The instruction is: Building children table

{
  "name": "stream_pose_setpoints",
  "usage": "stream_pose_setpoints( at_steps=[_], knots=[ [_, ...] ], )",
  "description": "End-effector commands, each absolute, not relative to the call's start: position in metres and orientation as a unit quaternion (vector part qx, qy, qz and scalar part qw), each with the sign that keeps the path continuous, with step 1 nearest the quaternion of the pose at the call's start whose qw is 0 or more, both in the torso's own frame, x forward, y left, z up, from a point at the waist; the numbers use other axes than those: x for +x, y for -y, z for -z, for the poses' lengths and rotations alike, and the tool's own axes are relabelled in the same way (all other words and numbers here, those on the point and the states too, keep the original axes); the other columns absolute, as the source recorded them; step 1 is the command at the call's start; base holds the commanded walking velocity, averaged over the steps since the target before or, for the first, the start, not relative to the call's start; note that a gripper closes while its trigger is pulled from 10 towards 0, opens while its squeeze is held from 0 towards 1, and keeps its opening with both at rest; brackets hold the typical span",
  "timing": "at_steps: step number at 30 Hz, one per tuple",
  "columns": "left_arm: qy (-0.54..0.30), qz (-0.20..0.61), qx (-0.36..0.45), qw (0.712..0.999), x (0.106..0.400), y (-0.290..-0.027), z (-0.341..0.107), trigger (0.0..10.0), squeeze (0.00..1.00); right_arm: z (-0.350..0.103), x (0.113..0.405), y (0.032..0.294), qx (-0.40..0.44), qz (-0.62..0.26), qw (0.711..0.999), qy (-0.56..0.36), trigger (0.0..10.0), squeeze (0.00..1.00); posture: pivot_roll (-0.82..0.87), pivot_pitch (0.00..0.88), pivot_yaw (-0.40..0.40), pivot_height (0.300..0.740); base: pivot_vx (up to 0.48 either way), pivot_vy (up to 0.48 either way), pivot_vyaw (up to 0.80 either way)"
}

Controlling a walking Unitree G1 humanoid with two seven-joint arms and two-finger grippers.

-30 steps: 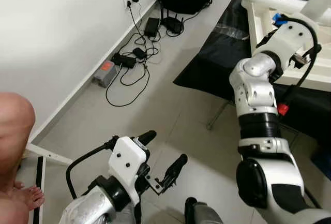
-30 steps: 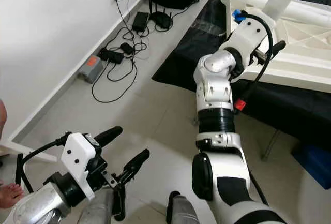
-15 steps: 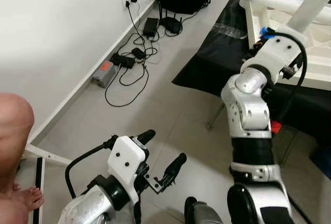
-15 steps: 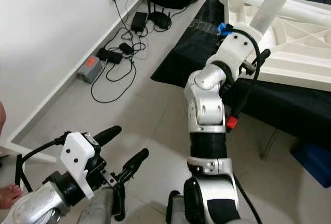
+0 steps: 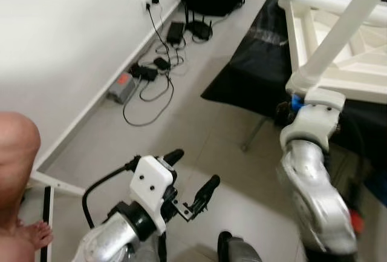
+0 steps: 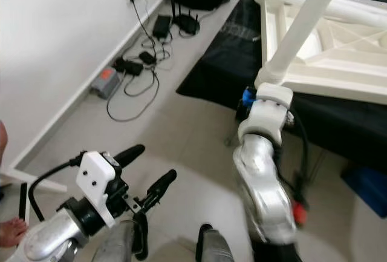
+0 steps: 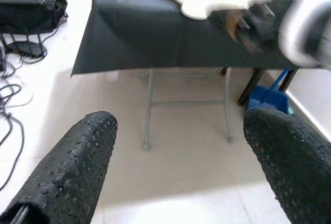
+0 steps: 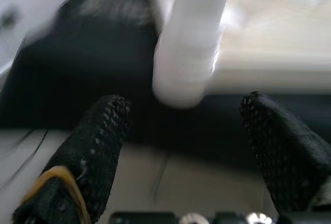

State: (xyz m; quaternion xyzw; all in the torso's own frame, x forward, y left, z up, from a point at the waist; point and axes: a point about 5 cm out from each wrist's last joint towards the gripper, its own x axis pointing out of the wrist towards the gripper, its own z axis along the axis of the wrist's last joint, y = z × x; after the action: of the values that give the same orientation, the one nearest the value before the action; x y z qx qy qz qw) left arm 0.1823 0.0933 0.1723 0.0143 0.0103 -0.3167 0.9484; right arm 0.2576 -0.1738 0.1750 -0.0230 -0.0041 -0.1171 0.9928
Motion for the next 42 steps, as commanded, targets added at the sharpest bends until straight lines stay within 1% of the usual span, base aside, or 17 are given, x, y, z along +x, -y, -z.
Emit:
stream_pose_setpoints(
  at_steps=[1, 2, 3, 8, 9, 11, 15, 16, 18, 20, 22, 23, 26, 27, 30, 33, 42],
  knots=[
    [-0.024, 0.312, 0.011, 0.950, 0.181, -0.091, -0.165, 10.0, 0.00, -0.172, 0.249, 0.164, 0.007, 0.043, 0.999, 0.006, 10.0, 0.00, 0.15, 0.258, -0.044, 0.740, 0.000, 0.000, 0.00],
    [-0.027, 0.308, 0.014, 0.951, 0.183, -0.091, -0.162, 10.0, 0.00, -0.169, 0.242, 0.162, 0.028, 0.007, 1.000, 0.009, 10.0, 0.00, 0.15, 0.258, -0.044, 0.740, 0.000, 0.000, 0.00],
    [-0.031, 0.304, 0.012, 0.952, 0.184, -0.090, -0.160, 10.0, 0.00, -0.166, 0.237, 0.163, 0.009, -0.007, 1.000, 0.016, 10.0, 0.00, 0.14, 0.241, -0.041, 0.740, 0.000, 0.000, 0.00],
    [-0.043, 0.294, 0.011, 0.955, 0.189, -0.088, -0.151, 10.0, 0.00, -0.156, 0.232, 0.166, 0.005, -0.013, 1.000, -0.006, 10.0, 0.00, 0.13, 0.215, -0.034, 0.740, 0.000, 0.000, 0.00],
    [-0.044, 0.293, 0.013, 0.955, 0.190, -0.087, -0.149, 10.0, 0.00, -0.154, 0.232, 0.166, 0.014, -0.010, 1.000, -0.010, 10.0, 0.00, 0.13, 0.200, -0.034, 0.740, 0.000, 0.000, -0.79],
    [-0.044, 0.293, 0.013, 0.955, 0.190, -0.087, -0.149, 10.0, 0.00, -0.154, 0.232, 0.166, 0.014, -0.010, 1.000, -0.010, 10.0, 0.00, 0.13, 0.200, -0.034, 0.740, 0.000, 0.000, -0.79],
    [-0.045, 0.287, 0.020, 0.957, 0.195, -0.085, -0.143, 10.0, 0.00, -0.145, 0.235, 0.163, -0.008, 0.003, 1.000, -0.017, 10.0, 0.00, 0.13, 0.160, -0.039, 0.740, 0.000, 0.000, -0.80],
    [-0.045, 0.284, 0.020, 0.958, 0.197, -0.084, -0.141, 10.0, 0.00, -0.142, 0.235, 0.161, -0.001, -0.006, 1.000, -0.022, 10.0, 0.00, 0.14, 0.156, -0.038, 0.740, 0.000, 0.000, -0.80],
    [-0.050, 0.280, 0.023, 0.958, 0.200, -0.084, -0.136, 10.0, 0.00, -0.135, 0.236, 0.148, -0.001, -0.039, 0.998, -0.040, 10.0, 0.00, 0.14, 0.116, -0.043, 0.740, 0.000, 0.000, -0.80],
    [-0.051, 0.279, 0.023, 0.959, 0.201, -0.083, -0.134, 10.0, 0.00, -0.131, 0.236, 0.143, 0.000, -0.056, 0.997, -0.046, 10.0, 0.00, 0.13, 0.101, -0.039, 0.740, 0.000, 0.000, -0.80],
    [-0.055, 0.278, 0.022, 0.959, 0.202, -0.083, -0.132, 10.0, 0.00, -0.126, 0.235, 0.140, -0.007, -0.066, 0.996, -0.056, 10.0, 0.00, 0.13, 0.098, -0.039, 0.740, 0.000, 0.000, -0.80],
    [-0.060, 0.275, 0.022, 0.959, 0.204, -0.082, -0.128, 10.0, 0.00, -0.123, 0.235, 0.139, -0.014, -0.072, 0.996, -0.058, 10.0, 0.00, 0.13, 0.077, -0.044, 0.740, 0.000, 0.000, -0.79],
    [-0.067, 0.279, 0.022, 0.958, 0.206, -0.080, -0.124, 10.0, 0.00, -0.118, 0.235, 0.136, -0.015, -0.092, 0.994, -0.064, 10.0, 0.00, 0.13, 0.068, -0.043, 0.740, 0.000, 0.000, -0.80],
    [-0.074, 0.275, 0.023, 0.958, 0.207, -0.080, -0.120, 10.0, 0.00, -0.116, 0.236, 0.134, -0.021, -0.097, 0.993, -0.067, 10.0, 0.00, 0.13, 0.051, -0.045, 0.740, 0.000, 0.000, -0.80],
    [-0.077, 0.274, 0.020, 0.959, 0.209, -0.080, -0.119, 10.0, 0.00, -0.114, 0.236, 0.133, -0.023, -0.104, 0.992, -0.070, 10.0, 0.00, 0.13, 0.051, -0.045, 0.740, 0.000, 0.000, -0.80],
    [-0.074, 0.272, 0.025, 0.959, 0.213, -0.078, -0.116, 10.0, 0.00, -0.112, 0.239, 0.130, -0.027, -0.112, 0.992, -0.059, 10.0, 0.00, 0.12, 0.020, -0.047, 0.740, 0.370, 0.000, -0.53],
    [-0.063, 0.278, 0.033, 0.958, 0.218, -0.075, -0.113, 10.0, 0.00, -0.108, 0.245, 0.132, -0.024, -0.107, 0.992, -0.059, 10.0, 0.00, 0.12, 0.014, -0.051, 0.740, 0.425, -0.027, 0.00]
  ],
)
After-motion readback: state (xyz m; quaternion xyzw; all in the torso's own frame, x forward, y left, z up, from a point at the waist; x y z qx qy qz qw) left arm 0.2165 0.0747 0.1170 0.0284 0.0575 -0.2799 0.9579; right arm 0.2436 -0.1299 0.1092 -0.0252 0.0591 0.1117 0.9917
